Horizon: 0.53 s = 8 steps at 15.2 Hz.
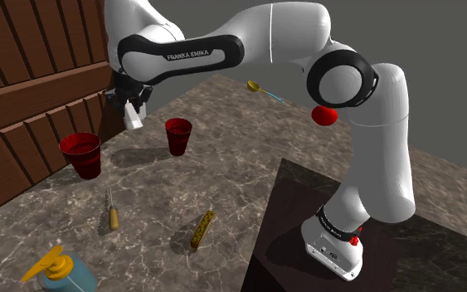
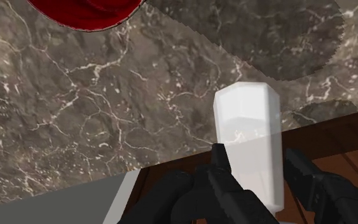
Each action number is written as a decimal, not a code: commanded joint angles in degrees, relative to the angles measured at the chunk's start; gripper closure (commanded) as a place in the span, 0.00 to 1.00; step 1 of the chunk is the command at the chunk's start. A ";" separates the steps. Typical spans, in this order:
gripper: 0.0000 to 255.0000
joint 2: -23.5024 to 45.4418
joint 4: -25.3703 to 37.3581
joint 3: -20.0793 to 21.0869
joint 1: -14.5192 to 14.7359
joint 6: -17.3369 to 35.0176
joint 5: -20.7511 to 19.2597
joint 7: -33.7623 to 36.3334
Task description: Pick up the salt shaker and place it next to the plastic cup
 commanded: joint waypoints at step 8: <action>1.00 1.89 -4.01 -0.35 -0.06 5.87 -0.68 1.03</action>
